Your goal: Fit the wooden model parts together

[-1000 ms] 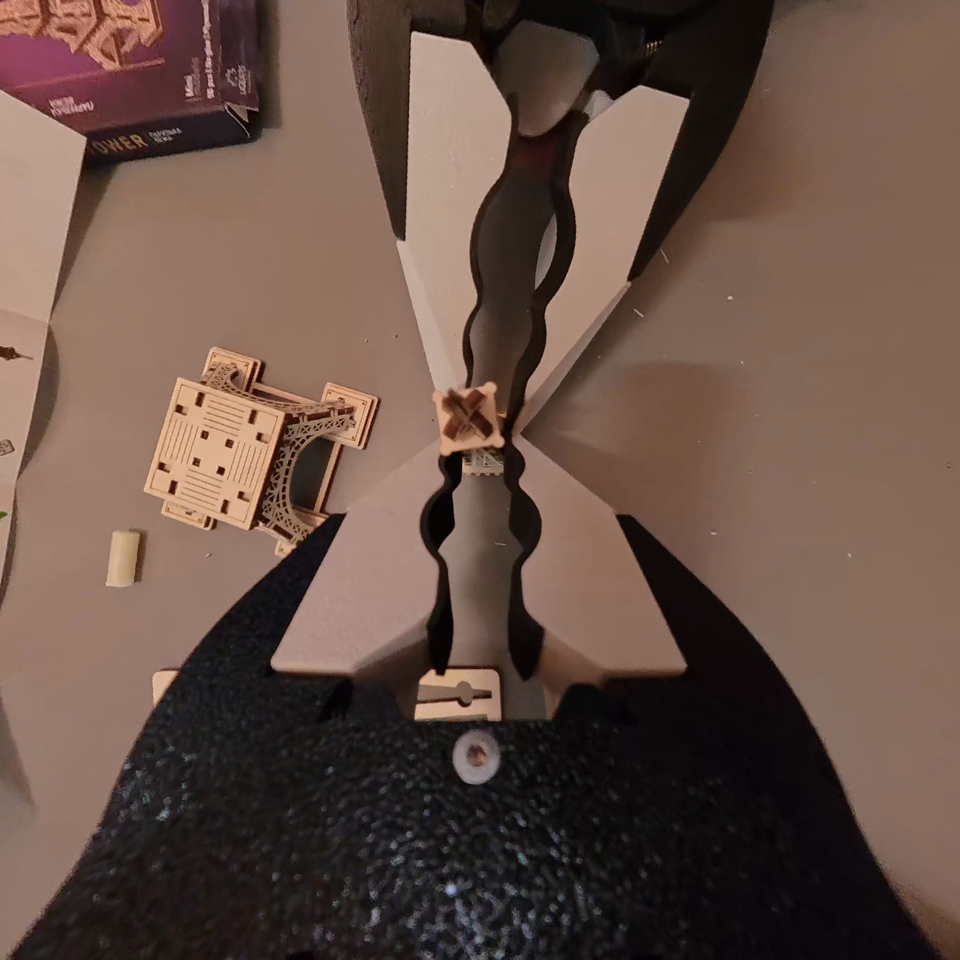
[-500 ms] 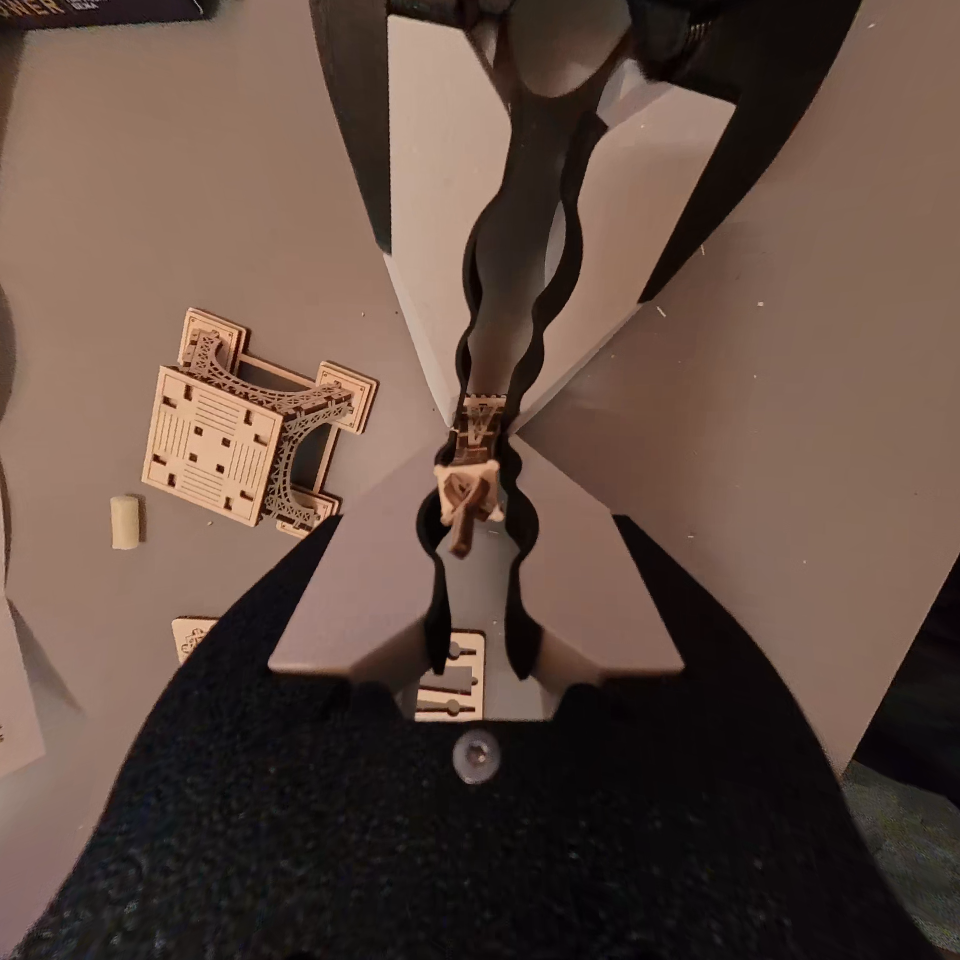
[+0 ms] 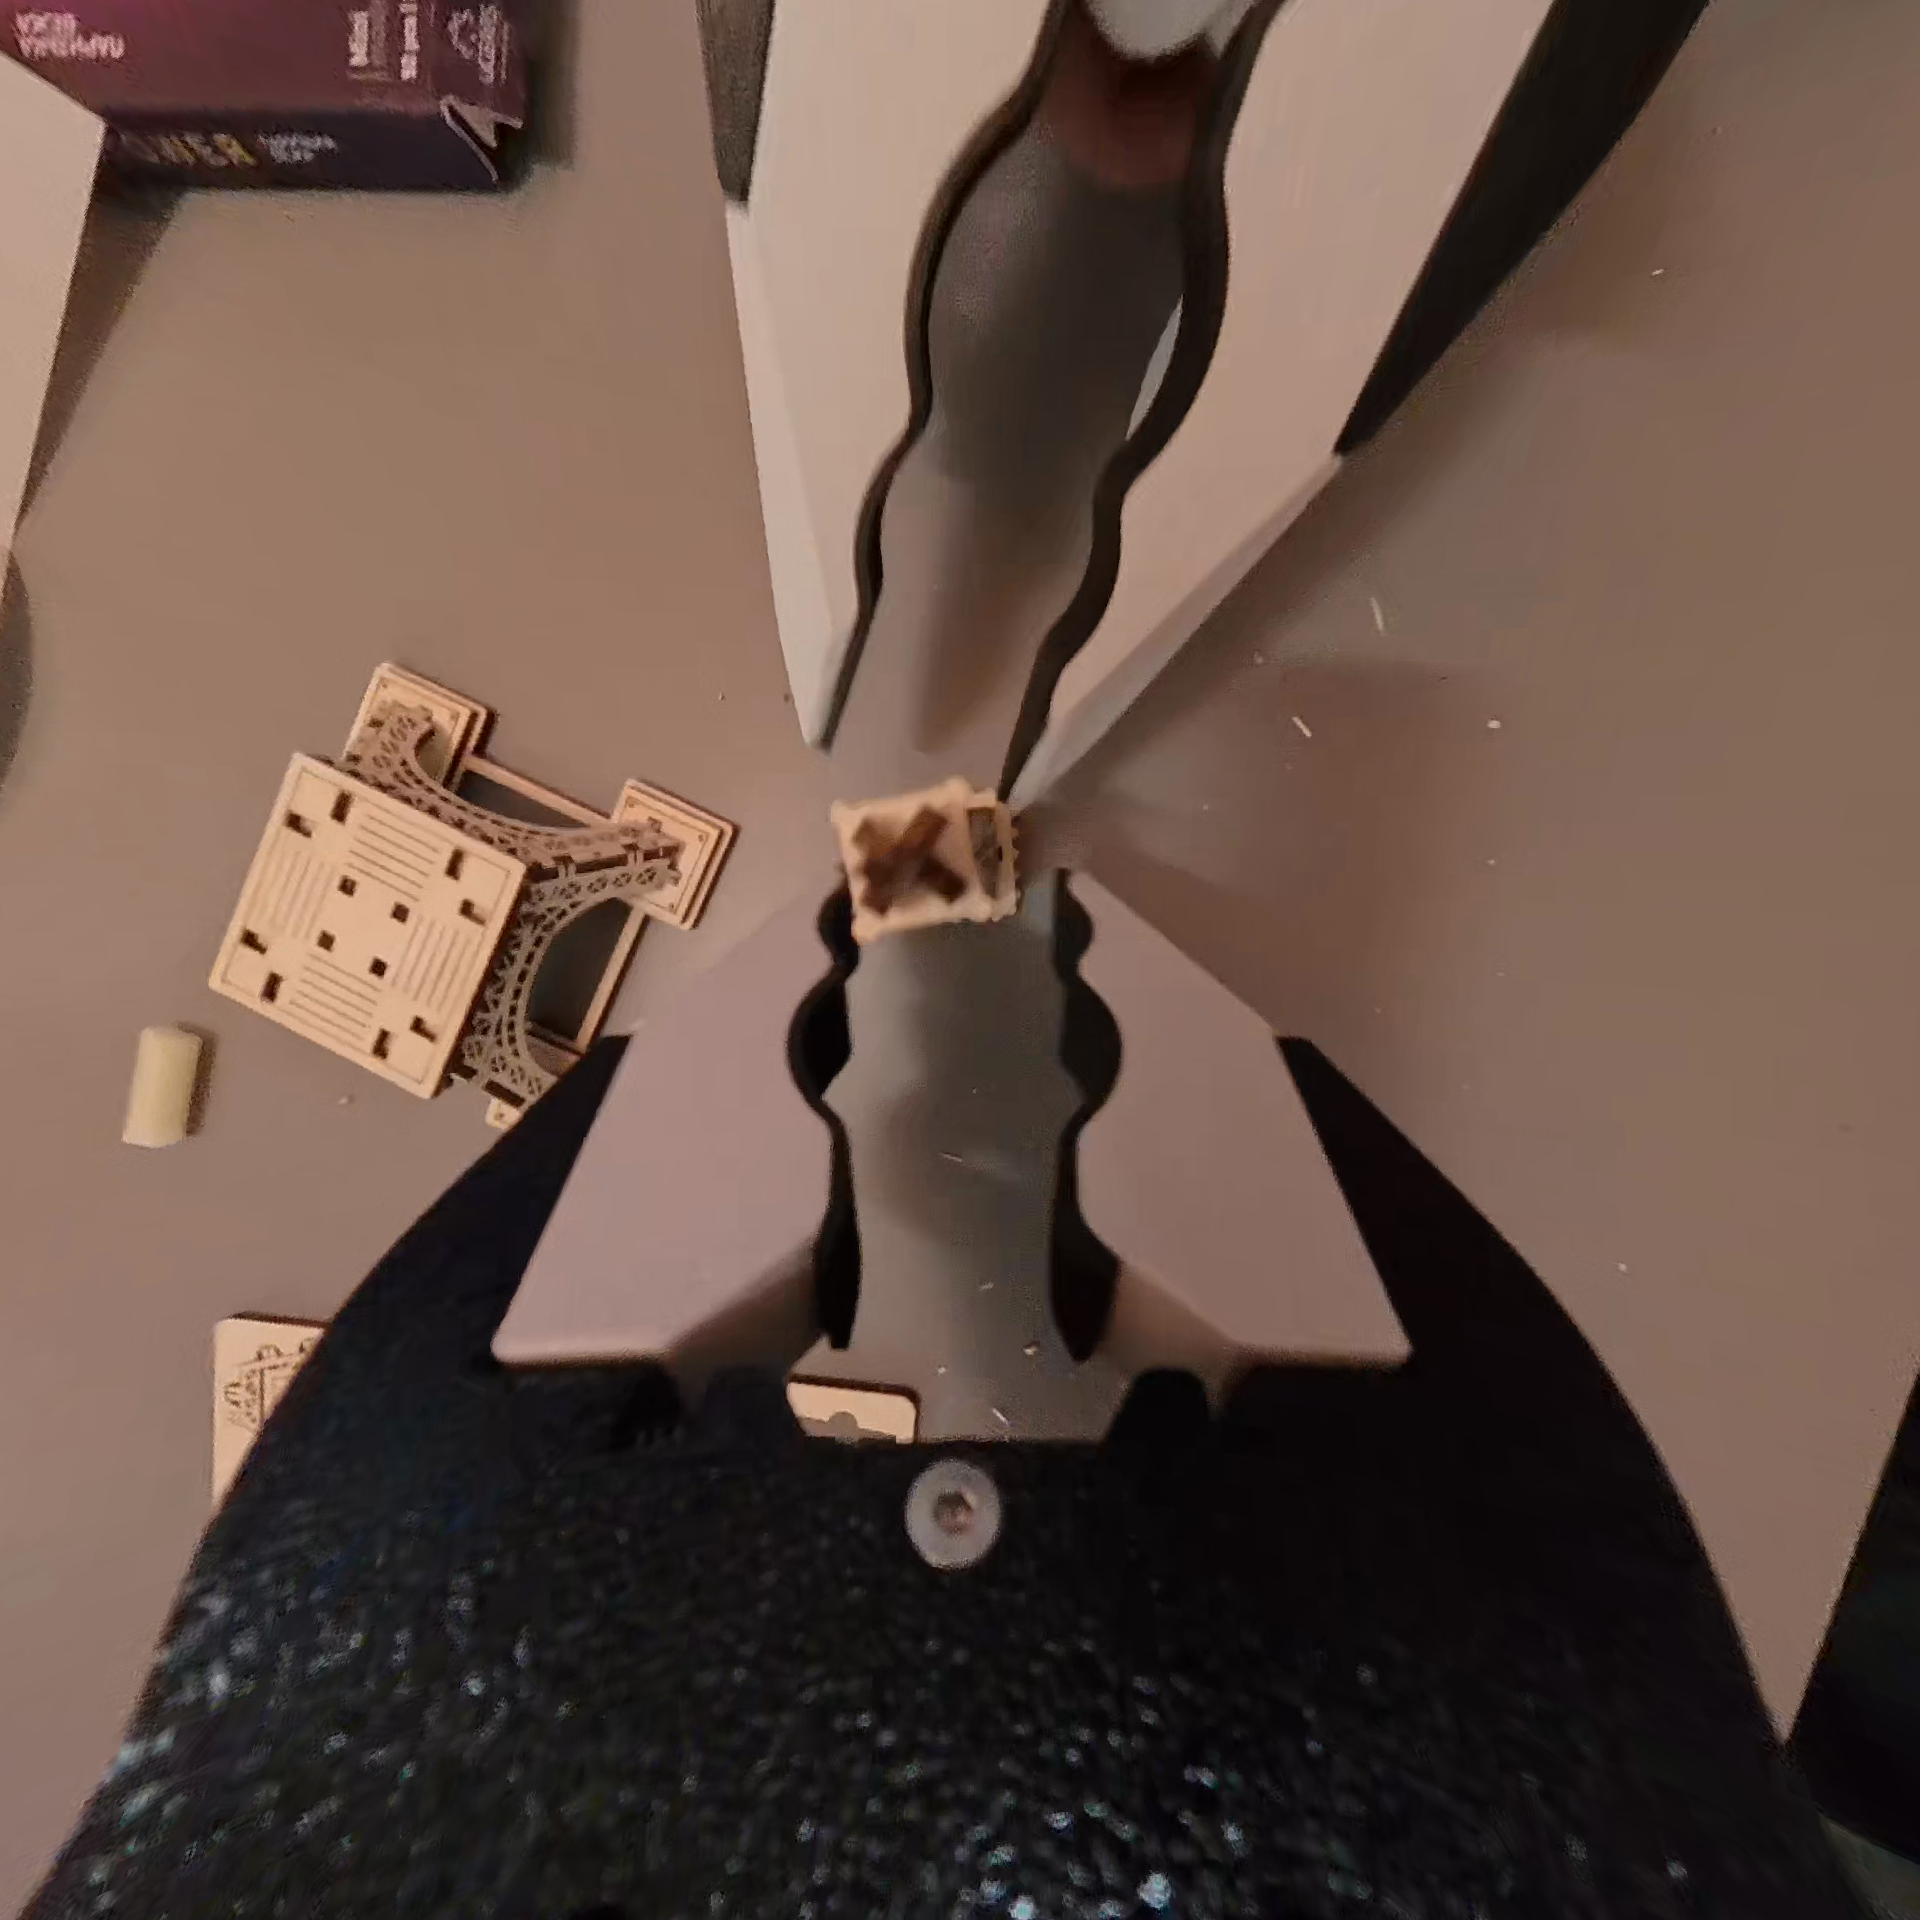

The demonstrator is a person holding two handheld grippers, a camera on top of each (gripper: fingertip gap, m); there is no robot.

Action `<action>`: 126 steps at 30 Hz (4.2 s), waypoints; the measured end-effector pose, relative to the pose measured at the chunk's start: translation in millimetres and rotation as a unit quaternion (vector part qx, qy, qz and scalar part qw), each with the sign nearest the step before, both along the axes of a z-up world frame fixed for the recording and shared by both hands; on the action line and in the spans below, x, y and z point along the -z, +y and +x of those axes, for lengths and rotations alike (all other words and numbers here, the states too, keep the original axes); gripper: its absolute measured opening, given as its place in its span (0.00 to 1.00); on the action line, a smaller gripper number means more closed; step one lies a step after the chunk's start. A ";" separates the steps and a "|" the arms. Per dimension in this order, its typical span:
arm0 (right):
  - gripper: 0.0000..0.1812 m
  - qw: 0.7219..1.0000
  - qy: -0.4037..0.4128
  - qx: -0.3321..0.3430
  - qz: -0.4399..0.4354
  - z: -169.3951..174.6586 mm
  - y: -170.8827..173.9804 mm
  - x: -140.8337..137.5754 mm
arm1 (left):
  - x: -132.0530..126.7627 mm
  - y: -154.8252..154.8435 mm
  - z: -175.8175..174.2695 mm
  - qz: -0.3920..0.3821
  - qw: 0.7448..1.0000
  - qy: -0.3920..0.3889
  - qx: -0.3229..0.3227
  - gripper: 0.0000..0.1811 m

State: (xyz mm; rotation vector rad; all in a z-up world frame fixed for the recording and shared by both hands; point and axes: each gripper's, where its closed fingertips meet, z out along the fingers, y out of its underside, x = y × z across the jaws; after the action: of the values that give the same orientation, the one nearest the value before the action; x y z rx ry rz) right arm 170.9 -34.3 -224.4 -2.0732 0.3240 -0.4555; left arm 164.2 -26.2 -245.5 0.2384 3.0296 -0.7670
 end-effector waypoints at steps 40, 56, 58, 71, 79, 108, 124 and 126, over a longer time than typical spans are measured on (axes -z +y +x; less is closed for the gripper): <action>0.00 0.991 0.102 0.060 -0.069 -3.8 -10.7 23.1 | 16.2 3.8 -11.7 -0.141 0.985 -0.036 0.089 0.12; 0.08 0.997 0.069 0.032 -0.030 -1.7 2.5 17.1 | -8.0 -10.1 -5.0 -0.246 0.960 0.015 0.135 0.17; 0.08 0.998 0.060 0.021 -0.030 -1.8 3.2 16.9 | -8.9 -9.7 -5.6 -0.249 0.959 0.017 0.137 0.17; 0.09 0.999 0.047 0.010 -0.020 -1.2 7.3 16.9 | -14.9 -13.9 -0.3 -0.256 0.961 0.053 0.086 0.08; 0.10 0.999 0.026 0.018 -0.029 1.5 9.1 16.3 | -13.7 -12.8 3.3 -0.233 0.967 0.091 0.045 0.08; 0.10 0.990 0.137 0.034 0.014 5.3 9.2 20.3 | -13.2 -14.7 8.1 -0.231 0.960 0.160 -0.017 0.07; 0.11 0.997 0.013 0.047 -0.054 2.9 9.5 23.4 | -12.1 -12.3 2.6 -0.263 0.964 0.026 0.031 0.08; 0.10 0.998 0.018 0.042 -0.052 2.9 9.9 23.2 | -12.3 -12.3 2.7 -0.264 0.964 0.031 0.027 0.08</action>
State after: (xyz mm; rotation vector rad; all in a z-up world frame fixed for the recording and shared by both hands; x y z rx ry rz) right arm 173.8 -24.4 -247.6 -2.1763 0.4190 -0.4949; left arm 166.9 -38.5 -233.3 0.2892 2.7393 -1.5628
